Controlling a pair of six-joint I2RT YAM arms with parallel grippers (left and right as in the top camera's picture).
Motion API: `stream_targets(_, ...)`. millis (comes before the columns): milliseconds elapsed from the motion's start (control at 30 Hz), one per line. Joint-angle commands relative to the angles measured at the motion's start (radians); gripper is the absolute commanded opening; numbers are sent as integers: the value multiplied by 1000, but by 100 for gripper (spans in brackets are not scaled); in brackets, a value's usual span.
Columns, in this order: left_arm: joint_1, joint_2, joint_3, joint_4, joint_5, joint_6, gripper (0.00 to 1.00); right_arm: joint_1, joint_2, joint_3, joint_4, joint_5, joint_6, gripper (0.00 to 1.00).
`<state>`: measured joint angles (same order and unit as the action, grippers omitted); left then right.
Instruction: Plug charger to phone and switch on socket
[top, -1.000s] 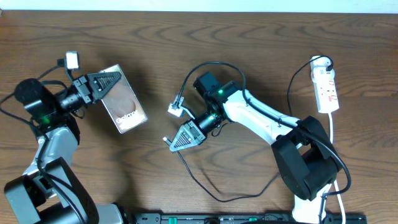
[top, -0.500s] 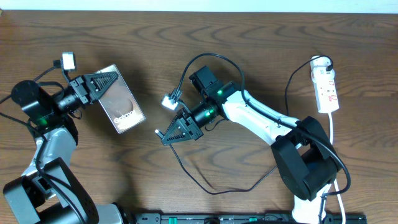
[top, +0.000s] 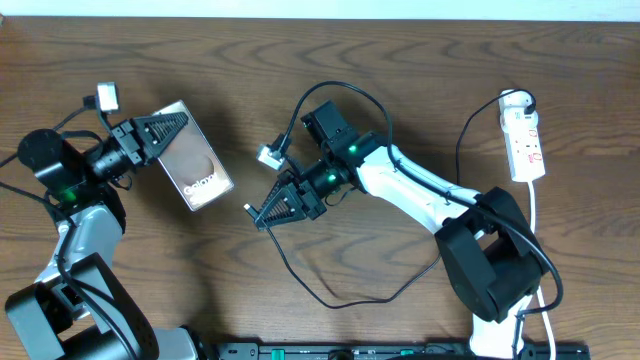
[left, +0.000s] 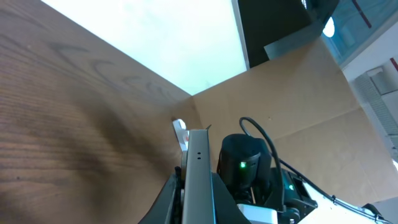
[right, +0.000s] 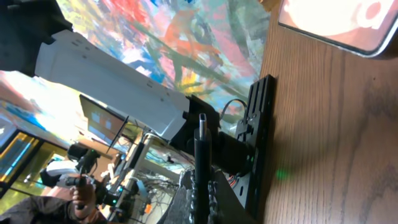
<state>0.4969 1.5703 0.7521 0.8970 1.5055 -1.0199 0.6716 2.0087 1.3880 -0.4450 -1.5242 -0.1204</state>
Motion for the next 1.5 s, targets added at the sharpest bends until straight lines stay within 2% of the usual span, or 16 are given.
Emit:
stream_targets(0,4,-16,13,64,-15,-77,8,5,51,14,13,-36,37,1)
stream_targets(200,2,-16,13,269,-42,-264,8,5,68,14,68,-36,40,1)
stream_targets(300,-8,-16,13,320,-45,-304,7,5,68,14,139,-36,93,1)
stream_targets(600,-82,-16,13,320,-101,-314,8,11,68,14,327,-36,219,1)
stream_targets(767,-89,-16,13,320,-104,-356,7,11,68,14,344,-35,226,1)
stream_targets(1067,-88,-15,13,316,-112,-362,7,11,68,14,397,-35,229,1)
stream_targets(1467,-88,-15,13,254,-121,-301,7,11,68,14,457,-24,240,1)
